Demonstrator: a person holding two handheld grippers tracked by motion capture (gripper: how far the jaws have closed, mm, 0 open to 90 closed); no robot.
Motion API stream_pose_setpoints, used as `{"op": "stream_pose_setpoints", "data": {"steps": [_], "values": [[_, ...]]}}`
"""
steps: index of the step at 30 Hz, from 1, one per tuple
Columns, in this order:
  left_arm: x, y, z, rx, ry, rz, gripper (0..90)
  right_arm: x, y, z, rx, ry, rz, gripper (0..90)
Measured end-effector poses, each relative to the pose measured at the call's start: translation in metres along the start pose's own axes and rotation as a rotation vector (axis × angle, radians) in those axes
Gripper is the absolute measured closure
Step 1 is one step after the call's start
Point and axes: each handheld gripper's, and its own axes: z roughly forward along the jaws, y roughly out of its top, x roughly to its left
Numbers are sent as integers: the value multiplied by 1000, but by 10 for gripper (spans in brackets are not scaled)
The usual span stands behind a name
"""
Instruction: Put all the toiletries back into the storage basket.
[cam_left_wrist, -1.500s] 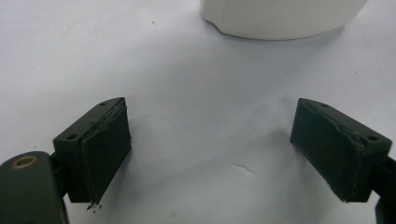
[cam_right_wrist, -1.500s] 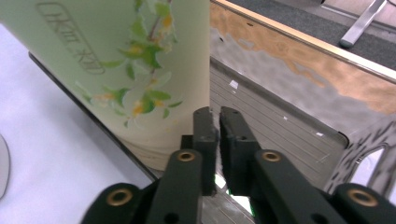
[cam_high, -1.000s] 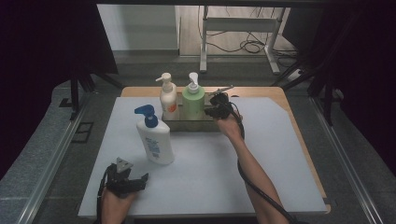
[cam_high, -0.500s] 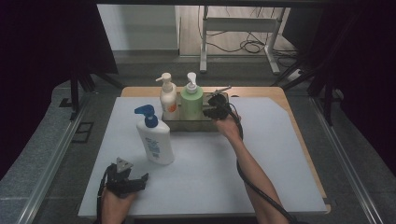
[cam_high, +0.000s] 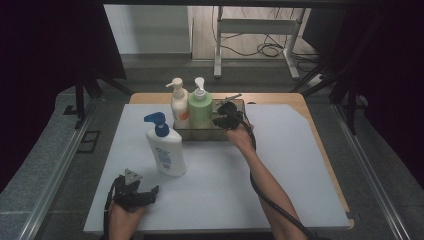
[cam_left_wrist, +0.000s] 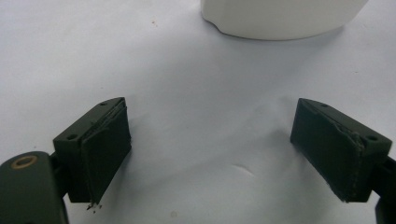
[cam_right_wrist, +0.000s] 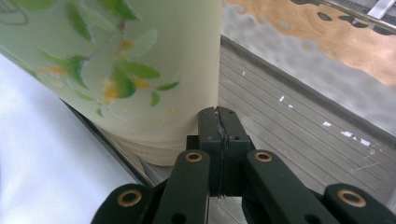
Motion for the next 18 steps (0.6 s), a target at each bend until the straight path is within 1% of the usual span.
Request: {"op": "stream_pose_setpoints", "data": {"steps": [13,18], "values": [[0,0,0,0,1,0,114,0,-3,0,-7,5,7,889],[0,0,0,0,1,0,114,0,-4,-2,-11,0,2,853]]}}
